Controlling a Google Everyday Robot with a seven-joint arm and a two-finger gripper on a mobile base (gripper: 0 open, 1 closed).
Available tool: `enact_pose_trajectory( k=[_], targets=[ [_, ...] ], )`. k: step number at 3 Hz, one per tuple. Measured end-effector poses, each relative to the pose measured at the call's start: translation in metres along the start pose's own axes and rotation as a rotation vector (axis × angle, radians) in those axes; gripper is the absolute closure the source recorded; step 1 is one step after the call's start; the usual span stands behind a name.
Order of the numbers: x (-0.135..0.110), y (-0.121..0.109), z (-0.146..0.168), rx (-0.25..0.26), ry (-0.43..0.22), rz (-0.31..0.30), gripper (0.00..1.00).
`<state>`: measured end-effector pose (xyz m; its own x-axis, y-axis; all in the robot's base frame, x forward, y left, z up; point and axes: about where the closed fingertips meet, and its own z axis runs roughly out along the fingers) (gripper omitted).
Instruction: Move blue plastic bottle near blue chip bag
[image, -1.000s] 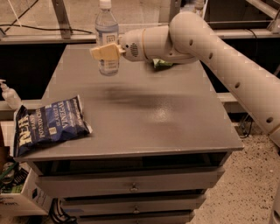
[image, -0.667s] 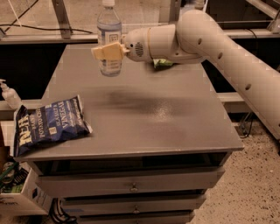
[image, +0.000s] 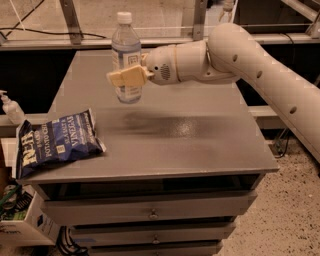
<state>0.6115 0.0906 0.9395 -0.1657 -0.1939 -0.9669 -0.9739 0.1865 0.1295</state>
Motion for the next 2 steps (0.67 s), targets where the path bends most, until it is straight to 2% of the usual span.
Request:
enact_pose_trajectory(
  k=[2],
  targets=[
    [0.042,0.025,0.006,-0.089,0.026,0.003,1.0]
  ],
)
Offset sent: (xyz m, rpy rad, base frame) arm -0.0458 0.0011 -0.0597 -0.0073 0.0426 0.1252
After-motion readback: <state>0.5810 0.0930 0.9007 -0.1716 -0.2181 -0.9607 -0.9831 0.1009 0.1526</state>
